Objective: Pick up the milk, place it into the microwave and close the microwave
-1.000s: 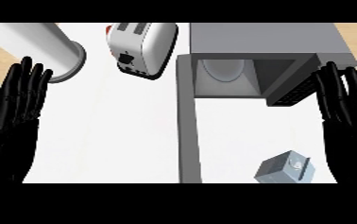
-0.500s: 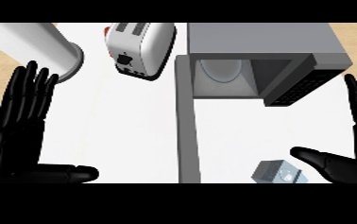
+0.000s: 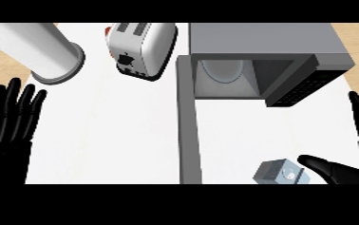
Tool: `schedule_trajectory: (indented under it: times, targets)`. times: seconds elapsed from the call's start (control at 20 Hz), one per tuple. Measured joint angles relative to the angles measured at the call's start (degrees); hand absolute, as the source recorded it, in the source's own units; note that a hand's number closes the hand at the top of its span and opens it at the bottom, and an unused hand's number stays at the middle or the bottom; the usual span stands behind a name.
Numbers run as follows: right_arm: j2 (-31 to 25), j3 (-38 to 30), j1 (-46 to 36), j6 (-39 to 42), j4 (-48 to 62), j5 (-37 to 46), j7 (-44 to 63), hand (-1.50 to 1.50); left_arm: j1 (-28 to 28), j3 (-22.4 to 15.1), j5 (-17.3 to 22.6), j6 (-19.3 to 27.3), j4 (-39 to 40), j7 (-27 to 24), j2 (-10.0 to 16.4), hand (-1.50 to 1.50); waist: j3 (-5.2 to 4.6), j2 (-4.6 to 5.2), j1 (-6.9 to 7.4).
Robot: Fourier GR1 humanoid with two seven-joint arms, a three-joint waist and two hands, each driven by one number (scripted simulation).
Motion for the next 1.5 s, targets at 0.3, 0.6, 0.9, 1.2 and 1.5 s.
schedule_trajectory:
  times: [0.3,0.6,0.9,1.2,1.5]
  targets:
    - [1.32,2.16,5.93,0.71,4.00,0.71,-6.04,-1.50,3.64,-2.10,-1.37,-0.26,-3.27,0.40,-1.63,-1.50,0.00,-0.01,-0.01]
    - [1.69,4.33,12.48,0.65,9.27,1.08,-14.03,-1.50,5.56,-1.79,-0.22,-1.23,-7.13,2.88,-1.37,-1.50,0.01,-0.01,-0.07]
    - [1.57,4.78,18.08,2.16,15.89,0.08,-23.04,-1.50,7.05,-3.06,-1.19,-1.78,-7.72,2.13,-2.56,-1.50,0.00,-0.02,-0.19]
    - [1.54,3.35,19.52,3.23,24.60,-1.42,-31.77,-1.50,8.64,-2.70,-0.63,-2.73,-9.03,2.34,-2.67,-1.50,0.01,0.00,-0.09]
    - [1.61,2.43,20.70,5.63,33.18,-3.56,-40.43,-1.50,11.04,-3.86,-1.61,-3.34,-10.00,1.23,-3.83,-1.50,-0.01,-0.01,-0.06]
